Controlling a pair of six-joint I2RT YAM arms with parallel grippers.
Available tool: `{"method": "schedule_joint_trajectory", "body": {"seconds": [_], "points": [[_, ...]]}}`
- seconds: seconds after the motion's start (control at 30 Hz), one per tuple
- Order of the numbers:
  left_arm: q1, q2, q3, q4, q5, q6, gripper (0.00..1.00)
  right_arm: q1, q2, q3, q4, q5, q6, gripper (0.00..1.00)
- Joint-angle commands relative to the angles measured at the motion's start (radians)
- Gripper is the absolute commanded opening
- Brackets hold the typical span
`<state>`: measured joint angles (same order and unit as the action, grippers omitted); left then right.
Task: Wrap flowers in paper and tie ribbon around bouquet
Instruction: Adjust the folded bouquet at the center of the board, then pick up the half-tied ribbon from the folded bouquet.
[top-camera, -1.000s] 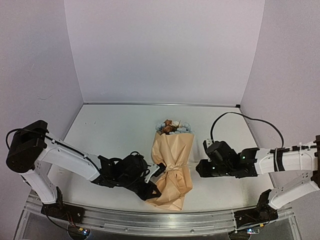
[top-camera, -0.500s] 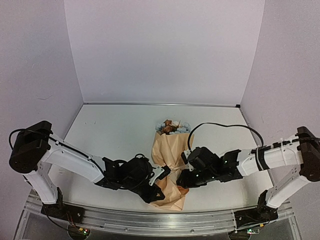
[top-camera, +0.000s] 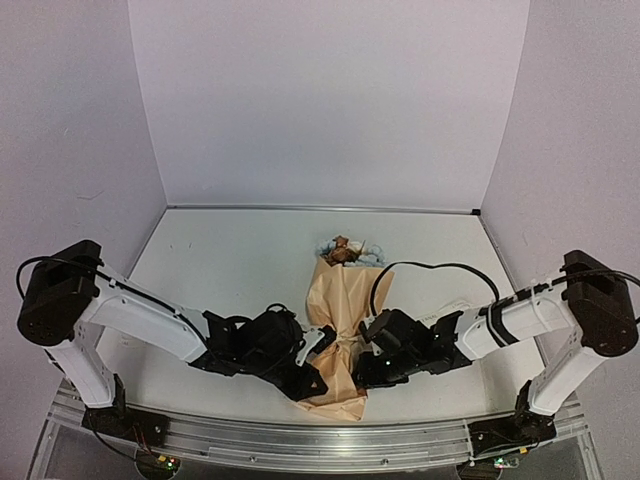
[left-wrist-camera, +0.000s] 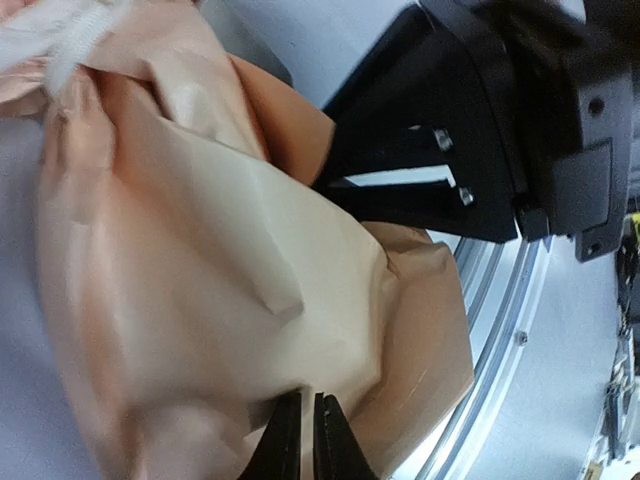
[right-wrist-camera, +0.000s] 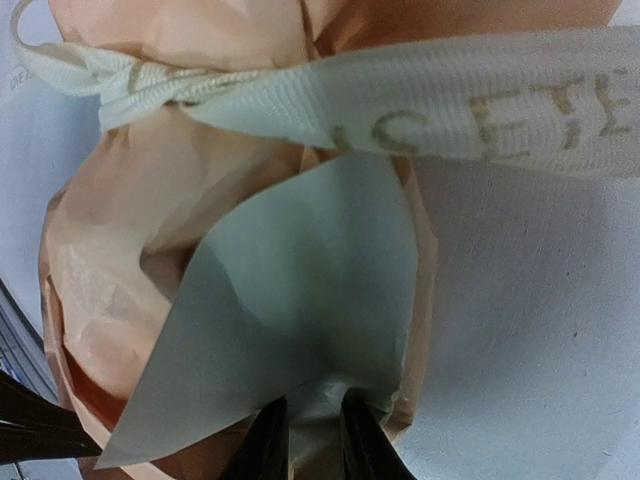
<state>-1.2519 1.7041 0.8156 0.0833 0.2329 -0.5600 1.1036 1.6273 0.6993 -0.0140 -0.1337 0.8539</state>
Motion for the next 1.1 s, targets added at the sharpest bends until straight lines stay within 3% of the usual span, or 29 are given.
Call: {"method": "schedule_joint_trajectory", "body": {"seconds": [0.0, 0.1, 0.2, 0.4, 0.5, 0.67, 0.77, 1.07], "points": [[0.066, -0.174, 0.018, -0.087, -0.117, -0.02, 0.1, -0.03, -0.067, 0.035, -0.149, -0.049, -0.066, 0.2], [0.152, -0.263, 0.023, -0.193, -0.244, -0.004, 0.19, -0.056, -0.147, 0.083, -0.252, -0.108, -0.116, 0.28], [0.219, -0.29, 0.019, -0.248, -0.278, 0.094, 0.27, -0.074, -0.209, 0.133, -0.361, -0.138, -0.217, 0.4], [0.244, -0.194, 0.094, -0.321, -0.298, 0.325, 0.37, -0.132, -0.347, 0.106, -0.444, -0.079, -0.459, 0.6], [0.261, -0.16, 0.104, -0.278, -0.311, 0.418, 0.41, -0.189, -0.401, 0.059, -0.445, -0.027, -0.586, 0.68], [0.284, -0.177, 0.036, -0.09, -0.283, 0.681, 0.44, -0.246, -0.428, -0.01, -0.393, 0.028, -0.886, 0.74], [0.323, -0.164, 0.01, -0.004, -0.225, 0.798, 0.44, -0.324, -0.406, -0.036, -0.344, -0.025, -0.95, 0.76], [0.379, -0.041, 0.104, -0.067, -0.046, 0.988, 0.45, -0.415, -0.226, -0.023, -0.169, -0.162, -1.194, 0.8]]}}
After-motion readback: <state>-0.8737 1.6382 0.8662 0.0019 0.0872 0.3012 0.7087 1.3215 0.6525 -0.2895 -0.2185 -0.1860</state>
